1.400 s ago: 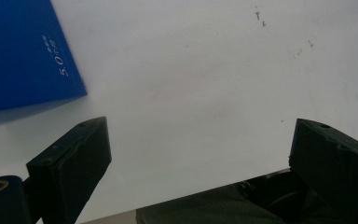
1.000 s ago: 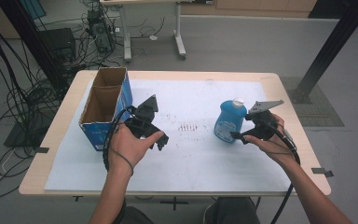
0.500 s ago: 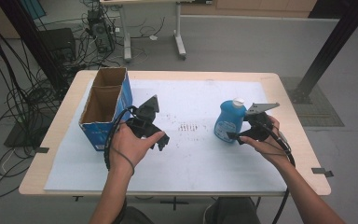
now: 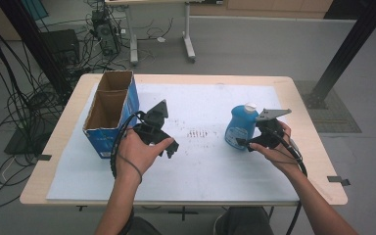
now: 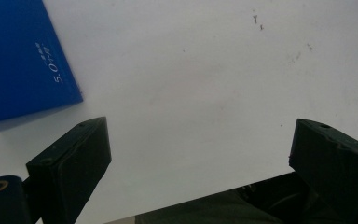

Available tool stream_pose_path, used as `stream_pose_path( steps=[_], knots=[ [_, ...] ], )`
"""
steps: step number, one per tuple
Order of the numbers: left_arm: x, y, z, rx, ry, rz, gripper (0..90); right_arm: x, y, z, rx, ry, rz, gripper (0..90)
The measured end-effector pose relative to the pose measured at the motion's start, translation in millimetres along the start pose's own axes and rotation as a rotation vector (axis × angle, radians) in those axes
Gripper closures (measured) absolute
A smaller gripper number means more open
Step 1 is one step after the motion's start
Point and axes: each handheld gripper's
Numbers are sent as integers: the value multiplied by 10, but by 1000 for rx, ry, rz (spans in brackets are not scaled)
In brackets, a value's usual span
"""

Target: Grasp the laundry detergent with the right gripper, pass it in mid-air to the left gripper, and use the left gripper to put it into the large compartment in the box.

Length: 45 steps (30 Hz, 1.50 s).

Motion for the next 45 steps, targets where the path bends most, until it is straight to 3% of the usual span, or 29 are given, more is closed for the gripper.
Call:
stream_pose_path(
  steps=[45],
  knots=[
    [3, 47, -13, 10, -5, 0, 58, -28, -67, -1, 58, 16, 13, 26]
  ],
)
Point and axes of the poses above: each handheld gripper's, and its own axes: y roughly backward along the jaws, z roughly out of its underside, x roughly to its right, and after that the axes turned 7 degrees about x, right-handed
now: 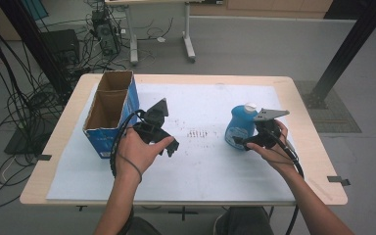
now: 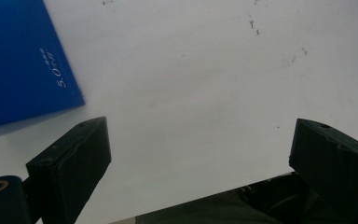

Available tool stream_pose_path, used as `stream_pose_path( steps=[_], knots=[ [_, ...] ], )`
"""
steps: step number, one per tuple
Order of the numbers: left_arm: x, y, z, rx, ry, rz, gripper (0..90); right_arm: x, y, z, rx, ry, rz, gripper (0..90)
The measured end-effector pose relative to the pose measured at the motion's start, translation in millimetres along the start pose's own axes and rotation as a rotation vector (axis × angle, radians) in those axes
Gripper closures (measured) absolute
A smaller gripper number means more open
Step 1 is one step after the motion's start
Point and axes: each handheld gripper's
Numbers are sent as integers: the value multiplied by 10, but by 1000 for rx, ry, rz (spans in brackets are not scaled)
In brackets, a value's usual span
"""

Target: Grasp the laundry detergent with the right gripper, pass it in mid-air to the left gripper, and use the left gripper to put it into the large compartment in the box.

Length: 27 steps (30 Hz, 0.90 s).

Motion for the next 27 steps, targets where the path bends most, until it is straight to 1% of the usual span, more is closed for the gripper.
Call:
stream_pose_path(
  steps=[2, 7, 14, 18, 21, 22, 27],
  knots=[
    [2, 4, -5, 2, 3, 0, 58, 0, 6, -11, 6, 5, -1, 25],
    [13, 7, -14, 1, -5, 1, 58, 5, 8, -40, 11, 12, 0, 24],
    [22, 3, -20, 3, -2, 2, 58, 4, 6, -48, 15, 11, 1, 24],
    [26, 8, -34, 5, -8, 3, 58, -6, 6, -54, 21, 15, 1, 24],
    [33, 10, -38, 9, -2, 3, 58, -8, 7, -59, 24, 15, 3, 23],
    [31, 12, -40, 6, -7, 3, 58, -9, 7, -60, 24, 15, 3, 23],
    [30, 4, -36, 6, -7, 6, 58, -13, 9, -65, 23, 17, 4, 23]
  ],
)
Point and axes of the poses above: each handheld gripper's, and its own axes: y roughly backward along the jaws, z roughly out of its underside, x roughly to its right, and after that the axes turned 7 degrees about x, right-handed
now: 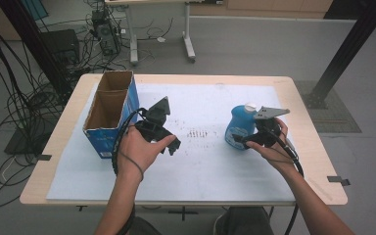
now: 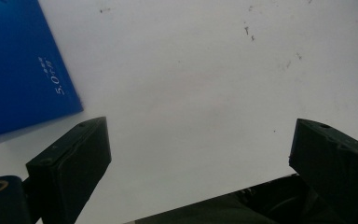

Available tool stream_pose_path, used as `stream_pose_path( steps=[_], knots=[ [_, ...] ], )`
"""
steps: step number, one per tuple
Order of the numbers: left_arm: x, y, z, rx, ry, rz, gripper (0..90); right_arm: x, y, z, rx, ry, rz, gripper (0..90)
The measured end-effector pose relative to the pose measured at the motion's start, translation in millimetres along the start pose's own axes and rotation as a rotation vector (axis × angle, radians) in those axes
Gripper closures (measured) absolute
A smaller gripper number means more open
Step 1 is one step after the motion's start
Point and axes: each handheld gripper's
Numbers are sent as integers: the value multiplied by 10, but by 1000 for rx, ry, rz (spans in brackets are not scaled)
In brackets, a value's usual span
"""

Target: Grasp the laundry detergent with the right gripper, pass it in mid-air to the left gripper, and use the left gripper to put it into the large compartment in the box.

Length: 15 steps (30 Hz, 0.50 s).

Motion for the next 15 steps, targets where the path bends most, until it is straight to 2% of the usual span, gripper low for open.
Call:
stream_pose_path(
  steps=[15],
  knots=[
    [-12, 22, 13, 7, 1, 0, 58, -26, -5, -25, 10, 3, 3, 23]
  ],
)
Point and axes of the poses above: each handheld gripper's, and its own axes: y roughly backward along the jaws, z roughly out of its underside, x roughly to its right, and after that the axes turned 7 degrees about x, right-handed
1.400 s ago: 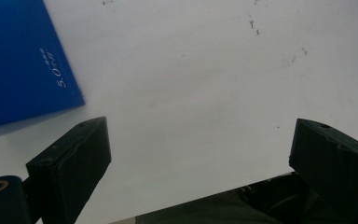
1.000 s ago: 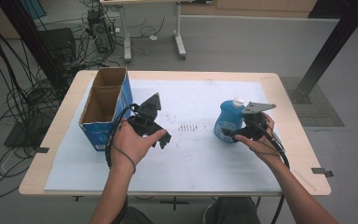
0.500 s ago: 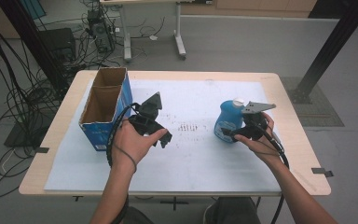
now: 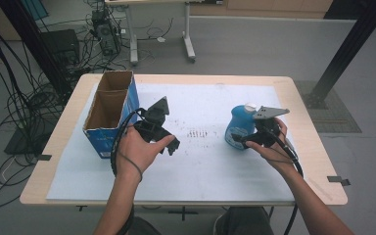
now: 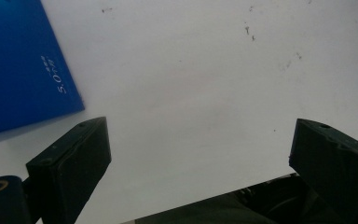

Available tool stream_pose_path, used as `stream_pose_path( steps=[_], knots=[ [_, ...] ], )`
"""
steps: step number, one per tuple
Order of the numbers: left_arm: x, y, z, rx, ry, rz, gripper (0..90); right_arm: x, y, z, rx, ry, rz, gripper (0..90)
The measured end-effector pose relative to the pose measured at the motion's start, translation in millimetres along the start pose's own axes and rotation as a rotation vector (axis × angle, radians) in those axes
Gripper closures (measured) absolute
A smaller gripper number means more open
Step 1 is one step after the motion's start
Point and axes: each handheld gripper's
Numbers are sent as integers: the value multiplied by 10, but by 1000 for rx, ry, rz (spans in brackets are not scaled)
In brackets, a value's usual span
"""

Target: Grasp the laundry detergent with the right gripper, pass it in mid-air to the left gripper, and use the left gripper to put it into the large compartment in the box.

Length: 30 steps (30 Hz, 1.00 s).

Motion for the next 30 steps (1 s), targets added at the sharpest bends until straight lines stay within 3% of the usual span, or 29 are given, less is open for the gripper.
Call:
stream_pose_path(
  steps=[30],
  knots=[
    [5, 5, -3, -1, 1, -4, 58, -12, -9, -6, 5, 10, 1, 22]
  ],
)
Point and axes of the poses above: each handheld gripper's, and its own axes: y roughly backward along the jaws, z roughly out of its underside, x roughly to its right, and after that the axes turned 7 degrees about x, right-handed
